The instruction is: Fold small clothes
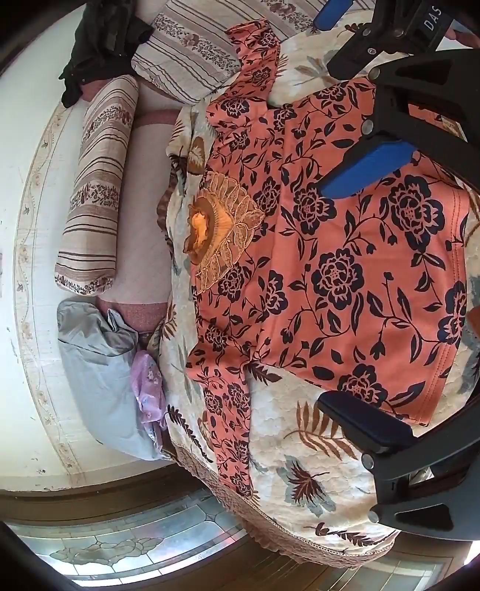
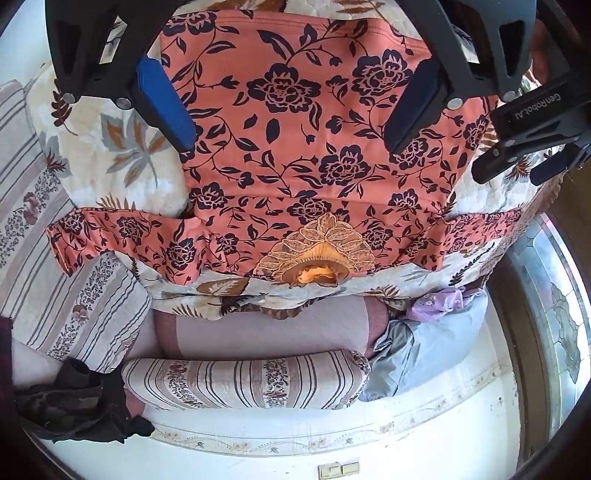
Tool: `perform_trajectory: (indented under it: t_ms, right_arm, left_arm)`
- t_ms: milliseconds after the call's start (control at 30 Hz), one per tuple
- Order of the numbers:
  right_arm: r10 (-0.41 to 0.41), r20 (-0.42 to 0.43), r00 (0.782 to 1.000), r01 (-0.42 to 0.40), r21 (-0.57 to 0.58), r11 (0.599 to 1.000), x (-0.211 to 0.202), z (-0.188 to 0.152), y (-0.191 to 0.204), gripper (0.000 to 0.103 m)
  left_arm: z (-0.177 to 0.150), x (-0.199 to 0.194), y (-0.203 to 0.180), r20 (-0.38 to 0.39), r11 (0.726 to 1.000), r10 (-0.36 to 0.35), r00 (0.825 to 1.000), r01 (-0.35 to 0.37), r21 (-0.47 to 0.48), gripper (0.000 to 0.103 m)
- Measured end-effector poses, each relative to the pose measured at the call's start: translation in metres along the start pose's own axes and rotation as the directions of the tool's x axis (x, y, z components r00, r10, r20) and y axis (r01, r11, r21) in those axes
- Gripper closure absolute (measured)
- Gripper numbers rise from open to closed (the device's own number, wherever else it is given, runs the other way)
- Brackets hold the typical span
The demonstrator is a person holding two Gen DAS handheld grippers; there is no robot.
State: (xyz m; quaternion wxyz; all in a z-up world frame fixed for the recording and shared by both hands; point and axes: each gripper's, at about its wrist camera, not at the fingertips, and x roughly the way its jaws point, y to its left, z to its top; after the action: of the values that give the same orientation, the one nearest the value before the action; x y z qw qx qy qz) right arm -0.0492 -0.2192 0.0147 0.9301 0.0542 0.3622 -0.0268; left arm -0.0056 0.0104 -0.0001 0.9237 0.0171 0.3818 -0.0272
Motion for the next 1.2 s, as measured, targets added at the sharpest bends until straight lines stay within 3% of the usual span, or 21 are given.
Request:
perform_trajectory:
  t_ms: [133,367,1200]
  right_arm:
    - [-0.013,0.003,1.0,0.013,-0.014,1.0,0.0006,-0.0009,0.0053,0.0]
    - [-0.012,0.014,1.0,0.013,-0.022,1.0,-0.0005,0.0011,0.0072,0.0]
    - [-0.019,0.033,0.999,0.02,-0.029,0.999,-0.0003,0.0037,0.0093,0.0]
  left_arm:
    - [0.0041,-0.0004,-0.0072,-0.009,1.0,0.012,1.0,-0.012,0.003,0.0]
    - [0.0021,0.0006,-0.007,-0.021,0.999,-0.038,0.999,0.038,0.003,0.0]
    - [-0.0006,0.0037,-0.0051,-0.025,0.999,-0.045,0.999,0.045,-0.004,0.0]
